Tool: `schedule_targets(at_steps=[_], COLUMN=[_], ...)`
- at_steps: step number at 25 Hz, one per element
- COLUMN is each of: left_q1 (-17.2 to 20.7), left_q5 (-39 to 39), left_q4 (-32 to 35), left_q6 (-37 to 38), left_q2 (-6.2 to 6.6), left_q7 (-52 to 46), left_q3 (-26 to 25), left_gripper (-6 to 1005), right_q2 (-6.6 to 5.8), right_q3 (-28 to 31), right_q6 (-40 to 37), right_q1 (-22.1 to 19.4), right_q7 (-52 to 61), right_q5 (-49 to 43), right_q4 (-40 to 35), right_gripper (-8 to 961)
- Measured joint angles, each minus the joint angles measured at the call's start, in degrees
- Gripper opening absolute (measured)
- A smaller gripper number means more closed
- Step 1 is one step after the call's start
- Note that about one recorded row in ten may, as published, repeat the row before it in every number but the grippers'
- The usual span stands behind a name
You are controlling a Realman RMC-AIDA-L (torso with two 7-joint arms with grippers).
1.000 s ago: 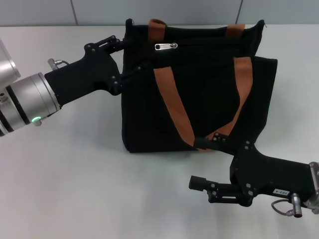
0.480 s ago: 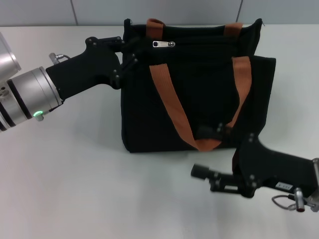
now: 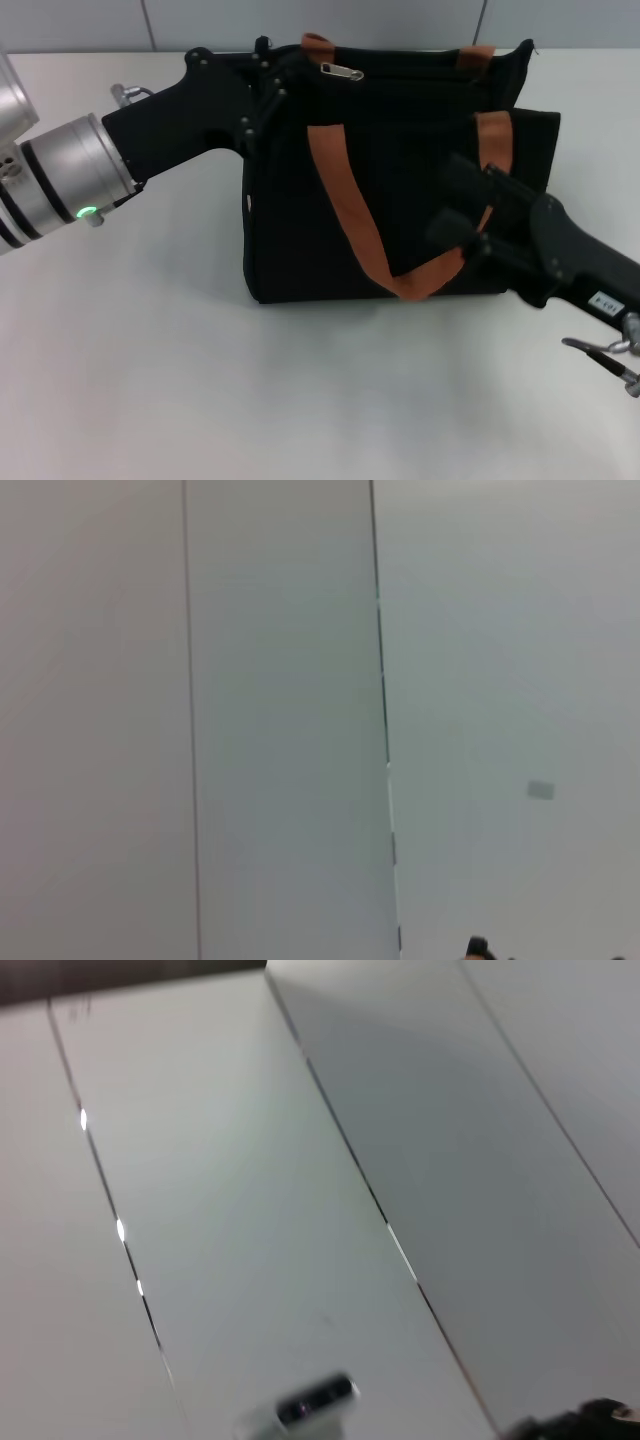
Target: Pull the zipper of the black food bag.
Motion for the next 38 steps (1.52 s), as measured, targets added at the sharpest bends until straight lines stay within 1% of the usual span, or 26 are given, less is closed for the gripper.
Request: schedule_targets(at_steps=[1,4,8,13,19,31,34,38], left_q1=[-0.08,-0.19,-0.3,-0.9,-1.95,-1.52,-1.85,-2.31], left_q5=[-0.7,-5.04,-9.91,-10.76,-10.93,-12.33,-12.87,-16.5], left_q4=[-0.02,-0.08,0.44,0.6,0.18,-0.01,-0.94,-2.59], left_q6=[0.0,-0.13,0.48,0.95,-0.18,-0.82,-1.14,-0.78], left_q2=[0.0,-0.01,0.0,-0.01,0.0,0.0,0.0,0.0], left_q7=[0.18,1.81,5.25,9.99,10.84,11.14,13.14,16.6], left_q3=[0.71,4.18,8.38,11.86,12.57,12.65,12.69,13.9], left_gripper=[42,33,33,34,34,35,35,36], right_q2=[0.01,0.02,0.02,0.02,0.02,0.11,0.11,0.11], right_q3=[0.03,0.46,0.82,2.42,5.11,7.88,7.93,8.4], right_q6=[-0.54,-1.21,-1.27,-1.5,-1.14,0.55,1.36,3.26], right_q1=[0.36,1.18,1.17,0.93,0.91,1.52,1.84,2.29], right_q7=[1.72,5.59,6.63,9.7,10.63,10.52,10.42,10.46], right_q5=[0.5,2.79,6.51,7.5,7.56,7.62,7.62,7.62], right_q4=[0.52,2.2,2.94,3.72,4.96,5.87,5.8,6.14], right_gripper=[839,839,839,840,840,840,800,747])
